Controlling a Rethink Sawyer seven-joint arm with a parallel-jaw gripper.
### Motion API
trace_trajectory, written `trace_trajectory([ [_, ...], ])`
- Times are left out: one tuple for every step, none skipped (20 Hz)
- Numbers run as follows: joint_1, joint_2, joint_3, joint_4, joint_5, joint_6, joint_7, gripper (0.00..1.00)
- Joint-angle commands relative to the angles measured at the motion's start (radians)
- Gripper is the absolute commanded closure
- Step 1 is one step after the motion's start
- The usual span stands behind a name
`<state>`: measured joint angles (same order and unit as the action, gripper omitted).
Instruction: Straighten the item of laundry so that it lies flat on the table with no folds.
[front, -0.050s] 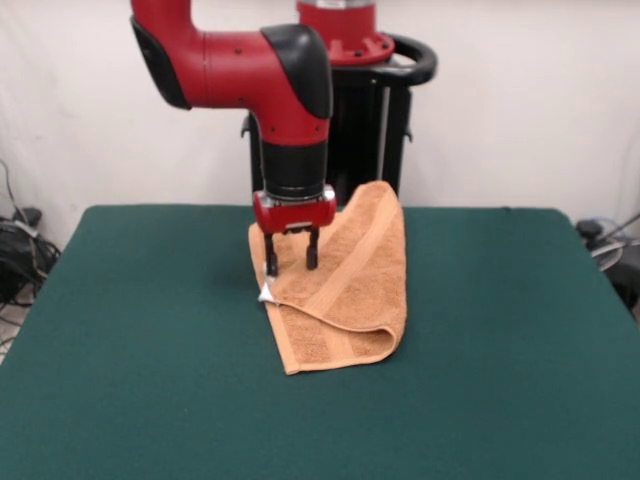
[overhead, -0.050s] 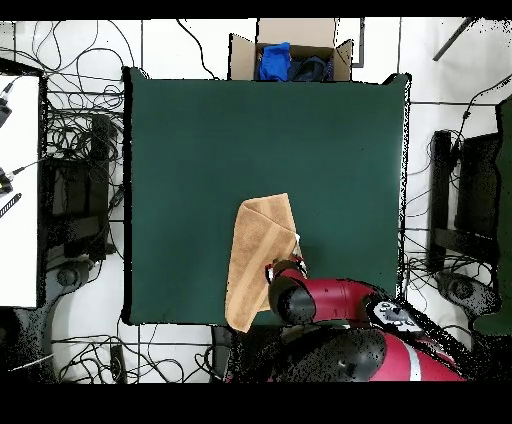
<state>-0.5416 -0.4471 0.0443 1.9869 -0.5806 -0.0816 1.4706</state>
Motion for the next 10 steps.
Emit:
trace_trajectory([
  [-0.003, 0.075, 0.079, -0.110, -0.012, -0.037, 0.126, 0.00],
  [-0.002, 0.076, 0.081, -0.106, -0.009, -0.038, 0.129, 0.00],
  [-0.001, 0.077, 0.083, -0.101, -0.006, -0.040, 0.132, 0.00],
  [0.006, 0.077, 0.080, -0.097, -0.002, -0.046, 0.139, 0.00],
  [0.013, 0.076, 0.076, -0.092, 0.003, -0.051, 0.144, 0.00],
  [0.018, 0.077, 0.073, -0.088, 0.005, -0.057, 0.149, 0.00],
  [0.024, 0.077, 0.069, -0.085, 0.008, -0.063, 0.153, 0.00],
  [0.023, 0.080, 0.071, -0.083, 0.008, -0.065, 0.155, 0.00],
  [0.026, 0.086, 0.072, -0.083, 0.010, -0.072, 0.158, 0.00],
  [0.025, 0.093, 0.076, -0.084, 0.009, -0.075, 0.159, 0.00],
])
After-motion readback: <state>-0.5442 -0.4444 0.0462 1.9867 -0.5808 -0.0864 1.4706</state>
